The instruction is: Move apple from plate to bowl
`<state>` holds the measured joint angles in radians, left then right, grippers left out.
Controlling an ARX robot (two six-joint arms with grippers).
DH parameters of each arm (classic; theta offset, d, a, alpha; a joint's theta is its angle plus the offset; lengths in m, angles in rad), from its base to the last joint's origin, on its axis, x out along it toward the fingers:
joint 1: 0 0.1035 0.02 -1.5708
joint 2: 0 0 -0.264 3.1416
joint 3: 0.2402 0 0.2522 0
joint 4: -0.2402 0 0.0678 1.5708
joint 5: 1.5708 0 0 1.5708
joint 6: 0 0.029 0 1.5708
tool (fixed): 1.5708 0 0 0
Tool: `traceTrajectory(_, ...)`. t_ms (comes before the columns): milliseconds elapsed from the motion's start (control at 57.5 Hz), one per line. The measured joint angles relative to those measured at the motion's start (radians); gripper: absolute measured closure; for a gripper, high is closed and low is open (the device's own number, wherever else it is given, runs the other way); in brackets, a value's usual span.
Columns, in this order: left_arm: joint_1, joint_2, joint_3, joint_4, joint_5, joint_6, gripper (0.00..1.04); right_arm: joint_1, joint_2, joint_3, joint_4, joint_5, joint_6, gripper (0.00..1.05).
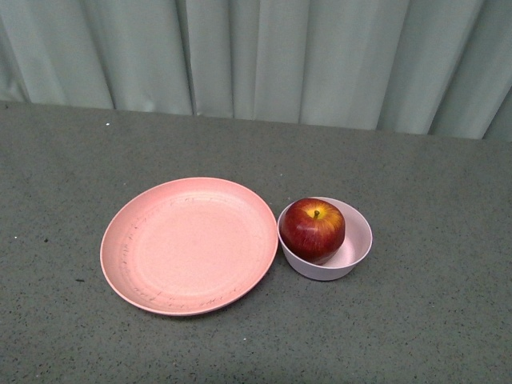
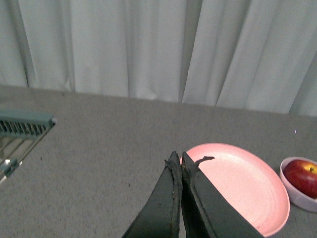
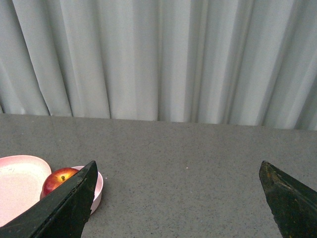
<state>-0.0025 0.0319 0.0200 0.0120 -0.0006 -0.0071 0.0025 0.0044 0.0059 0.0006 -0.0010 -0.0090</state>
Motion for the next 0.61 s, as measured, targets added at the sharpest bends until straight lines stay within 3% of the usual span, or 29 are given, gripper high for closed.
traceTrajectory(278,0.000,-0.027,0.000,-0.010,0.000,-0.001,1.00,0.000,0.000,0.000,0.000,0.000,0.000,0.09)
traceTrajectory(608,0.000,-0.027,0.000,-0.010,0.000,0.000,0.44,0.000,0.000,0.000,0.000,0.000,0.000,0.09)
